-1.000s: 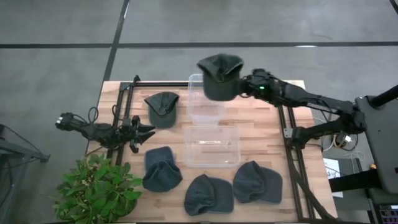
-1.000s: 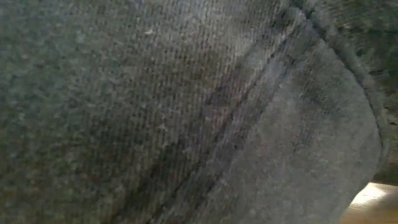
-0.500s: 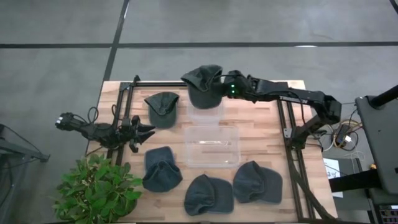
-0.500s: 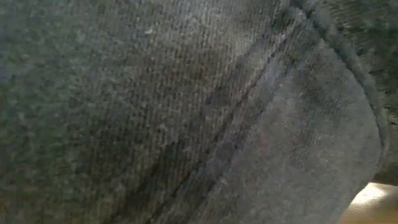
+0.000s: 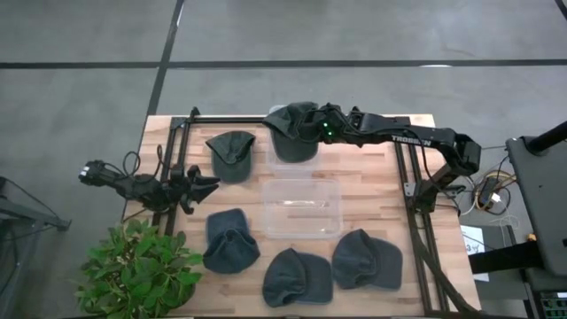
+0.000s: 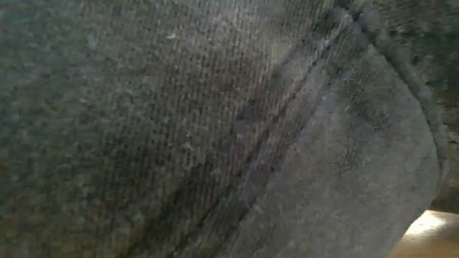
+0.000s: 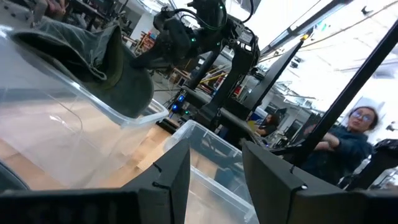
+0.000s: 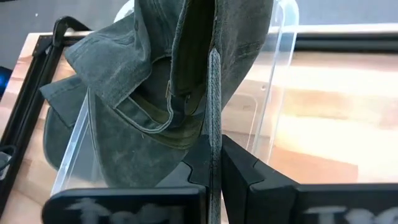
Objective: Pick & Place hat
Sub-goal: Put the right gray cap into the top transparent bin, then put the gray cap into the top transparent bin
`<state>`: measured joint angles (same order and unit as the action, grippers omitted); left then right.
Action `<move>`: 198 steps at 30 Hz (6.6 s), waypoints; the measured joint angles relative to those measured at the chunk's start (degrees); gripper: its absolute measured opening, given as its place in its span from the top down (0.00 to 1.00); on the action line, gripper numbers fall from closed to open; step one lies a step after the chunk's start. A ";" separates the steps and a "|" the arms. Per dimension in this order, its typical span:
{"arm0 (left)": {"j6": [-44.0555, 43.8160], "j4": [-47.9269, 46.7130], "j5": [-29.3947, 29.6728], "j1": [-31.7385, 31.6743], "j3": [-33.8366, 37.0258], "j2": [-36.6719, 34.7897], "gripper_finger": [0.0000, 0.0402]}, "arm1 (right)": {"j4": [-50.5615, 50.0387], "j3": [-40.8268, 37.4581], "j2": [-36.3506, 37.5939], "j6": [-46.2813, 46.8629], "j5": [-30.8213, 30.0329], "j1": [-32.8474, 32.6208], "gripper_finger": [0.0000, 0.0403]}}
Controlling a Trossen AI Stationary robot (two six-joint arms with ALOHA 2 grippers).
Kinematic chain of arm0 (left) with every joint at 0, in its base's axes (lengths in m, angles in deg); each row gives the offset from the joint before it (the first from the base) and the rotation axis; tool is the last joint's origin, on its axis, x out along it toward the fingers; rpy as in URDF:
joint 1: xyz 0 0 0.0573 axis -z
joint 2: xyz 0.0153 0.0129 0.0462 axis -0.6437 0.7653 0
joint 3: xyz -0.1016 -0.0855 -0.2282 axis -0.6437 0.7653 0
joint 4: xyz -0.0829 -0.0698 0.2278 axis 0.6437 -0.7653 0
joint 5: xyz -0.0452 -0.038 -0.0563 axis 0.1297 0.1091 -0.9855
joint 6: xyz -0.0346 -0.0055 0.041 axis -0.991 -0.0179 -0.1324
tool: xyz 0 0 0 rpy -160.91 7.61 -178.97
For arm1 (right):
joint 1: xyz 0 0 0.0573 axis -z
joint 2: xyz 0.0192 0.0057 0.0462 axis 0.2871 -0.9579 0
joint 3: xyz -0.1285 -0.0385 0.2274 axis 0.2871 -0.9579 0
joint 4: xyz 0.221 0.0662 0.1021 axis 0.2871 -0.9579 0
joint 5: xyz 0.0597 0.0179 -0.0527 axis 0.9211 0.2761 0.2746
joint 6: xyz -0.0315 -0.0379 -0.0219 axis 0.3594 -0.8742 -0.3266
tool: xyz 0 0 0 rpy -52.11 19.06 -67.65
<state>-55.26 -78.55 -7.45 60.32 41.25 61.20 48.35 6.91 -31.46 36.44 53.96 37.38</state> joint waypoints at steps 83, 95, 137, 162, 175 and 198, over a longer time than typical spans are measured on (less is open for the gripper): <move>-51.84 -61.15 2.64 -25.27 -27.10 36.66 0.65 | 3.44 8.17 3.44 -9.91 5.71 -3.10 0.48; -42.60 -50.01 -9.08 -40.93 -20.49 39.46 0.65 | 3.62 8.14 3.41 -9.99 5.71 -4.25 0.48; -31.31 -32.77 -15.42 -45.83 -21.35 53.23 0.97 | 3.70 8.17 3.41 -11.16 5.71 -4.20 0.48; -18.93 -45.41 -2.27 -46.05 -44.43 39.50 0.98 | 11.34 8.28 3.41 -15.84 12.07 -4.21 0.48; -21.09 -27.31 -10.66 -46.01 -46.15 41.61 0.98 | 21.31 8.23 1.89 -13.30 13.94 -4.16 0.48; -22.01 -15.89 -15.81 -43.08 -47.03 54.79 0.98 | 24.12 8.17 -0.34 -11.37 8.37 -2.82 0.48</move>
<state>-77.27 -94.43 -23.26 17.24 -5.79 115.99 72.47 15.07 -31.80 25.07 62.33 34.56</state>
